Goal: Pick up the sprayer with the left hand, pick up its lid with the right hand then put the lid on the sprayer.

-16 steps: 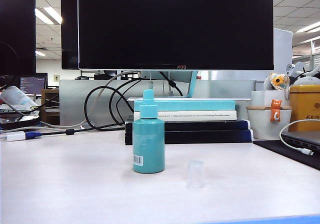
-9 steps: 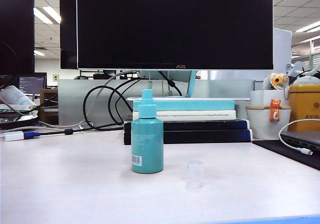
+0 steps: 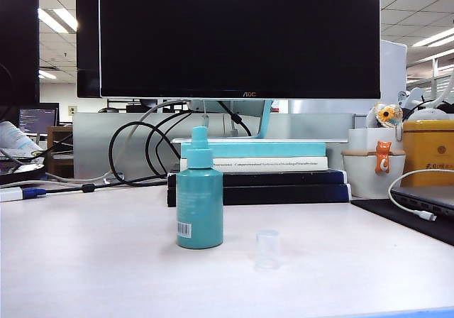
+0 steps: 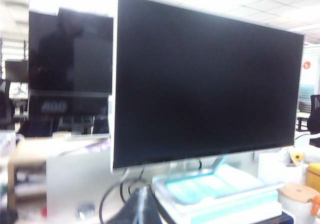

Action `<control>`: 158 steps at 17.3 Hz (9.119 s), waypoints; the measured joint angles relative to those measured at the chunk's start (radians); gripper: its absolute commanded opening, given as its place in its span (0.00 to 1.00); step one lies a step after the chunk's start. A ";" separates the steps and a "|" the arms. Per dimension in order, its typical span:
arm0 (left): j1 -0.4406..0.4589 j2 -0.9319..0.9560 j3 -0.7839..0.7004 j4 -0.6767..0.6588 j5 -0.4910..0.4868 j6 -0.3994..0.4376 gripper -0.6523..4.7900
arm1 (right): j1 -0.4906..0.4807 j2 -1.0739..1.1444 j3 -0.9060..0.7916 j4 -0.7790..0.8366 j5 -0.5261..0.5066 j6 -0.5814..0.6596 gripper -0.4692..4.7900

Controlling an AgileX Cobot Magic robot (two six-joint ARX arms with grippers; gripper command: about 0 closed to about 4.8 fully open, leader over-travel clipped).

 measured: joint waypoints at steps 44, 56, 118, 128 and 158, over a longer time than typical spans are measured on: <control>-0.335 1.524 0.306 0.305 0.628 0.613 1.00 | 0.243 0.613 0.106 -0.103 -0.616 -0.283 1.00; -0.381 1.748 0.375 0.520 0.624 0.520 1.00 | 0.352 0.777 0.107 0.028 -0.588 -0.284 1.00; -0.398 1.855 0.457 0.509 0.667 0.503 0.62 | 0.377 0.997 0.110 0.236 -0.480 -0.280 0.47; -0.398 1.854 0.458 0.497 0.667 0.503 0.62 | 0.426 0.997 0.113 0.257 -0.382 -0.280 0.29; -0.473 1.851 0.460 0.449 0.731 0.523 0.62 | 0.399 0.750 0.361 0.039 -0.431 -0.290 0.25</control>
